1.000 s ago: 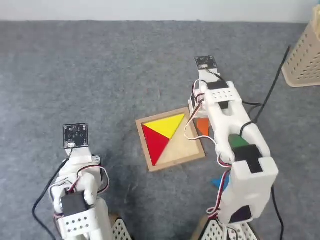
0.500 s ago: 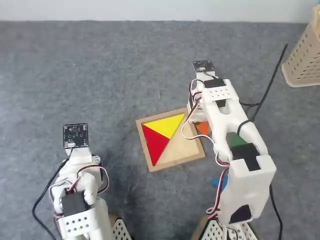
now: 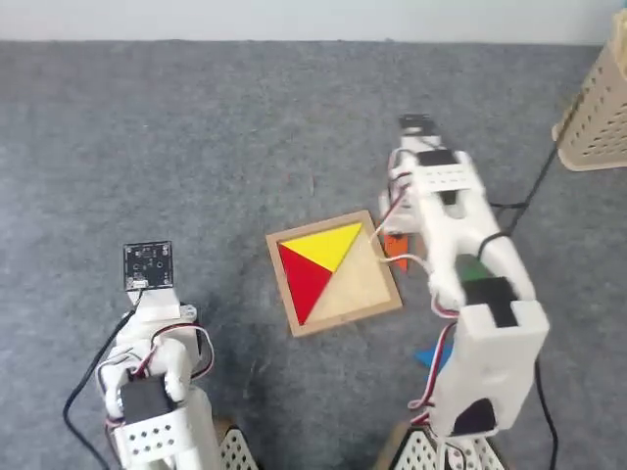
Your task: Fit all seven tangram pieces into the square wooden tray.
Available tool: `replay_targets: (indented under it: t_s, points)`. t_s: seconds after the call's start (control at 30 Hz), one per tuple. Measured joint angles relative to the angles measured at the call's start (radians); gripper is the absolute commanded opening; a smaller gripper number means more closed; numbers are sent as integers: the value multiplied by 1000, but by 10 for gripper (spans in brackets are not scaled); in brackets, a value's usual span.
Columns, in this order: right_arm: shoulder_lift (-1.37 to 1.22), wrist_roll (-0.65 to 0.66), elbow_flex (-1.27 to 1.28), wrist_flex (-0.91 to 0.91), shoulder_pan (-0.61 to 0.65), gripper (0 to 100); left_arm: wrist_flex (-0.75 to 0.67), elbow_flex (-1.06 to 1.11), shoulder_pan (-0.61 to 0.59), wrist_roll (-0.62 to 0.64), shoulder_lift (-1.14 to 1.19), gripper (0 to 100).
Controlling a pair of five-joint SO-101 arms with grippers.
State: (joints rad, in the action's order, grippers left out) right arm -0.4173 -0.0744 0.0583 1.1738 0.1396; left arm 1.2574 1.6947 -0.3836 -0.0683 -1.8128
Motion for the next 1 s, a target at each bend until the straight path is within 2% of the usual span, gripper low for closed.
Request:
replay_targets:
  t_s: [0.2, 0.37, 0.43, 0.53, 0.7, 1.0]
  points:
    - [-15, -2, -34, 3, -117, 180, 0, 0, 0, 0, 0, 13]
    - [9, 0, -84, 94, -140, 180, 0, 0, 0, 0, 0, 13]
    - [69, 0, -86, 110, -110, 181, 0, 0, 0, 0, 0, 13]
    - [157, 5, -48, 112, 3, 191, 0, 0, 0, 0, 0, 13]
    - [210, 20, 106, -14, 163, 255, 0, 0, 0, 0, 0, 13]
    - [117, 41, 121, -72, 178, 254, 0, 0, 0, 0, 0, 13]
